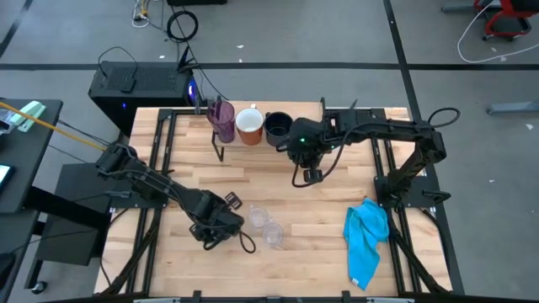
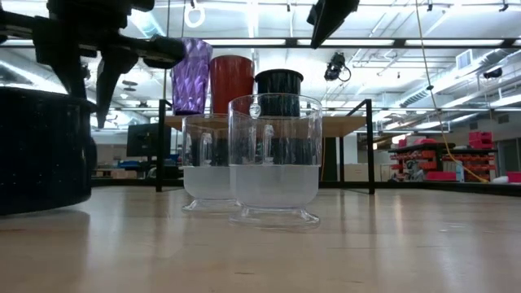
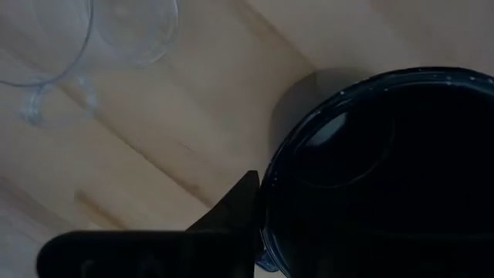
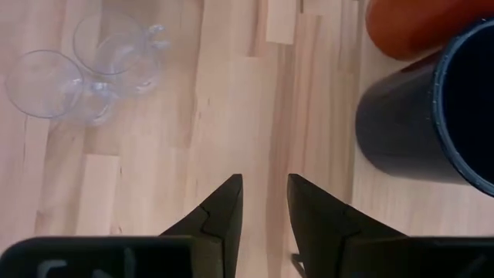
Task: Stack small to large cups/mugs on shelf
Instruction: Move the dark blue mug to the center of the table
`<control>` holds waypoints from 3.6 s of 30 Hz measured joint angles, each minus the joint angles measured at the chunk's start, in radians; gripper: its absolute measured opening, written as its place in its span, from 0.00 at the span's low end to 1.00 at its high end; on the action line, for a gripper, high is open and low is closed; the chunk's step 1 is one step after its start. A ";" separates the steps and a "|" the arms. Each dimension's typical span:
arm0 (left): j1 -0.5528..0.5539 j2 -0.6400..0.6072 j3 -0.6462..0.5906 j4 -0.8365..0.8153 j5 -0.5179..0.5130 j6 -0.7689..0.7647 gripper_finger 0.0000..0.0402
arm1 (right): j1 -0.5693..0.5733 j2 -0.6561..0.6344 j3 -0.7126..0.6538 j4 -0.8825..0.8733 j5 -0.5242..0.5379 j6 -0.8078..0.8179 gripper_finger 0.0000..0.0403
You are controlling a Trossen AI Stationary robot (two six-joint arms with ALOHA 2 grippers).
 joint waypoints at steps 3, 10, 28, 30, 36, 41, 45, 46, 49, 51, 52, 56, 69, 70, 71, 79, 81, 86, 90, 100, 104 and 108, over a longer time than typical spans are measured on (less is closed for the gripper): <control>0.010 0.000 0.000 0.000 -0.009 0.030 0.08 | 0.014 0.000 0.000 0.001 0.000 0.005 0.27; 0.059 0.000 0.000 0.010 -0.077 0.040 0.16 | 0.051 0.001 -0.037 0.033 0.000 0.032 0.27; 0.142 0.000 0.000 0.055 -0.081 0.153 0.18 | 0.121 0.001 -0.140 0.055 0.000 0.076 0.27; 0.146 0.000 0.000 0.068 -0.083 0.141 0.23 | 0.121 0.001 -0.140 0.055 0.000 0.075 0.27; 0.135 -0.004 0.000 0.065 -0.103 0.137 0.40 | 0.120 0.001 -0.140 0.060 0.000 0.071 0.27; 0.107 -0.065 -0.001 0.056 -0.126 0.081 0.47 | 0.120 0.001 -0.140 0.065 0.000 0.065 0.27; 0.086 -0.135 -0.001 0.032 -0.132 -0.037 0.47 | 0.120 0.001 -0.140 0.072 0.001 0.062 0.27; 0.081 -0.153 -0.001 0.021 -0.132 -0.092 0.46 | 0.120 0.001 -0.140 0.075 0.001 0.061 0.27; 0.077 -0.196 0.000 0.007 -0.129 -0.332 0.42 | 0.120 0.001 -0.140 0.075 0.001 0.054 0.27; 0.083 -0.214 0.000 -0.014 -0.128 -0.527 0.40 | 0.120 0.001 -0.140 0.074 0.001 0.052 0.27; 0.085 -0.219 -0.002 -0.027 -0.127 -0.623 0.38 | 0.120 0.001 -0.140 0.074 0.001 0.051 0.27; 0.092 -0.226 -0.045 -0.060 -0.076 -0.932 0.33 | 0.118 -0.011 -0.140 0.050 0.020 0.032 0.27; 0.173 -0.215 -0.160 -0.022 0.011 -1.169 0.37 | 0.076 -0.173 -0.139 0.100 0.046 0.060 0.27; 0.175 -0.215 -0.160 -0.021 0.011 -1.168 0.39 | 0.076 -0.181 -0.139 0.100 0.046 0.064 0.27; 0.175 -0.215 -0.160 -0.018 0.011 -1.163 0.39 | 0.076 -0.188 -0.139 0.100 0.046 0.069 0.27; 0.177 -0.215 -0.160 -0.017 0.011 -1.141 0.36 | 0.076 -0.204 -0.139 0.100 0.046 0.077 0.27; 0.177 -0.215 -0.160 -0.017 0.011 -1.135 0.34 | 0.076 -0.203 -0.139 0.101 0.046 0.073 0.27; 0.177 -0.191 -0.160 -0.015 0.011 -1.127 0.31 | 0.072 -0.197 -0.139 0.105 0.046 0.071 0.27; 0.180 -0.155 -0.161 -0.012 0.012 -1.114 0.32 | 0.072 -0.191 -0.139 0.107 0.046 0.070 0.27; 0.184 -0.103 -0.161 0.025 0.007 -1.034 0.22 | 0.072 -0.188 -0.139 0.108 0.047 0.070 0.27; 0.187 -0.104 -0.160 0.035 0.008 -1.005 0.10 | 0.072 -0.189 -0.153 0.122 0.046 0.069 0.27; 0.187 -0.107 -0.156 0.043 0.009 -0.952 0.08 | 0.072 -0.189 -0.201 0.154 0.046 0.045 0.27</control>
